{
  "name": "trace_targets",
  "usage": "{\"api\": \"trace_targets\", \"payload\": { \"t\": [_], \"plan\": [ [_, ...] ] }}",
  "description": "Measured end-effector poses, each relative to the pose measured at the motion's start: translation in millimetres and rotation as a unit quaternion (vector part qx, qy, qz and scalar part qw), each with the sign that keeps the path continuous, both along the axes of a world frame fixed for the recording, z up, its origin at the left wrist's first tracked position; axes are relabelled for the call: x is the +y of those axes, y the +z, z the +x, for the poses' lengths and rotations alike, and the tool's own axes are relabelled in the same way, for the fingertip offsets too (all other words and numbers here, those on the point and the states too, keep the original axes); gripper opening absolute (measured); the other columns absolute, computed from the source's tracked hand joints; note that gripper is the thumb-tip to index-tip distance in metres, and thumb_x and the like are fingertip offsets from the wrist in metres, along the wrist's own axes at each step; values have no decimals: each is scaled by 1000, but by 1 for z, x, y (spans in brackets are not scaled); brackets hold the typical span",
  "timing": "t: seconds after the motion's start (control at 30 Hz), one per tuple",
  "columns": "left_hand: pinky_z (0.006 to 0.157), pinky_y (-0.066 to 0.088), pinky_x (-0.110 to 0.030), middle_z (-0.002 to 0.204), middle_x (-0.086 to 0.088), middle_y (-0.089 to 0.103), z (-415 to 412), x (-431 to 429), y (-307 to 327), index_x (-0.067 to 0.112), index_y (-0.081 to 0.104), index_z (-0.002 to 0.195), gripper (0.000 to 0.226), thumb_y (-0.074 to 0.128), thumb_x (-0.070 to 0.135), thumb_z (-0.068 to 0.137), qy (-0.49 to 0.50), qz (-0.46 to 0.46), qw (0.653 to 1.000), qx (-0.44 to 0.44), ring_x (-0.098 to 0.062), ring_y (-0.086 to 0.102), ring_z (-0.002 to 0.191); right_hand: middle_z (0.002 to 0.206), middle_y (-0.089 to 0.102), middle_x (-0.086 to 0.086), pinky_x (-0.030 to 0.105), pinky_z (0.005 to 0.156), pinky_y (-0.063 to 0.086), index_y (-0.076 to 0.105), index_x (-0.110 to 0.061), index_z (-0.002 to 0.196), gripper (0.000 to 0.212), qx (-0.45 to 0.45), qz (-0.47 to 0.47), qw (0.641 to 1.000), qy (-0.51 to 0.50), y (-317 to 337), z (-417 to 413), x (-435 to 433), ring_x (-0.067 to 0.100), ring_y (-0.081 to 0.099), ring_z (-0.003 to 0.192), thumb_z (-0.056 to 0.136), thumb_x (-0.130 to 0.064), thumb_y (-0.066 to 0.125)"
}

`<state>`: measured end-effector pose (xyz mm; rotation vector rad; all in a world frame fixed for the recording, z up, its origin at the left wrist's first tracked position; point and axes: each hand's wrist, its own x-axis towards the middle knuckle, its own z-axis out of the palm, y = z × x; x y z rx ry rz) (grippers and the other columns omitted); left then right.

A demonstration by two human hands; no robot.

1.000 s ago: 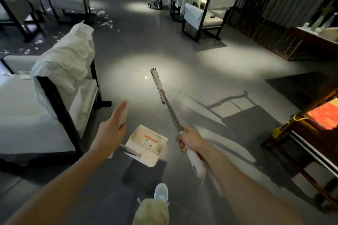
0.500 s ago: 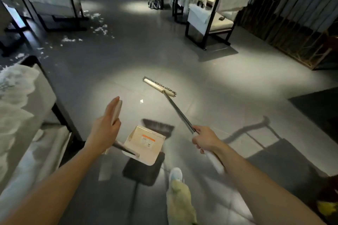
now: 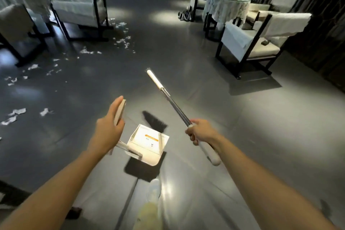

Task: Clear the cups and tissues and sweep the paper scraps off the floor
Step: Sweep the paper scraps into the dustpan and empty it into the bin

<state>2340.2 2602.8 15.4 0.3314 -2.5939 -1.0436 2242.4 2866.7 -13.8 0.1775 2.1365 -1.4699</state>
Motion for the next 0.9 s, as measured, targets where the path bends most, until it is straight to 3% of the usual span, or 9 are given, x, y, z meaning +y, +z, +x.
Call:
{"api": "trace_targets", "payload": {
  "t": [0.13,0.23,0.47,0.63,0.67,0.7,0.73,0.8,0.9],
  "plan": [
    [73,44,-27,114,-10,60,-135,-40,-13,39,23,145,64,51,14,95,-3,8,1000,-4,-7,53,65,63,45,10,16,37,33,54,-14,87,22,-14,-27,999,-20,-10,-131,-51,11,41,37,81,7,52],
    [70,45,-30,108,-5,60,-235,-75,-9,50,19,141,65,49,16,95,-4,11,1000,-9,-14,57,66,66,46,10,14,35,31,48,10,114,33,-33,-54,996,-58,-2,-228,-86,10,39,38,81,11,47],
    [73,45,-33,101,2,54,-454,-128,12,58,16,136,66,47,16,95,-2,-3,1000,-19,-14,57,73,67,50,8,13,33,32,36,-1,140,60,-53,-81,992,-83,18,-432,-131,6,38,29,83,13,51],
    [59,47,-30,96,-6,60,-616,-159,-1,61,14,135,66,46,18,96,15,8,999,-43,-18,61,65,64,48,8,13,33,31,55,8,108,25,-63,-85,993,-58,12,-604,-157,7,38,30,83,12,54],
    [58,48,-31,95,-7,60,-650,-165,-3,59,14,136,66,46,18,96,21,10,999,-49,-19,61,64,63,47,8,13,33,31,50,-14,89,27,-64,-85,993,-58,8,-640,-162,7,37,30,83,12,55],
    [58,49,-32,92,-9,61,-685,-170,-4,57,14,138,66,46,18,96,25,10,998,-54,-20,61,63,63,47,8,13,34,30,19,8,115,48,-74,-78,992,-63,5,-675,-166,8,36,30,83,12,54],
    [59,50,-33,91,-10,62,-720,-175,-5,55,14,140,66,47,18,96,29,9,998,-57,-21,61,63,62,47,8,14,34,30,39,12,128,47,-72,-86,992,-61,5,-711,-170,8,36,31,83,12,54],
    [63,51,-36,93,-11,62,-785,-184,-2,53,16,141,65,48,18,96,40,12,998,-50,-21,61,65,63,49,7,14,34,30,29,6,143,64,-69,-93,992,-54,13,-780,-181,7,37,31,84,13,54],
    [64,47,-32,97,-7,59,-869,-205,6,53,17,140,65,48,18,96,54,19,998,-33,-17,59,68,68,51,9,12,34,31,28,0,144,66,-51,-100,993,-36,26,-883,-210,5,37,28,85,12,54]
  ]
}}
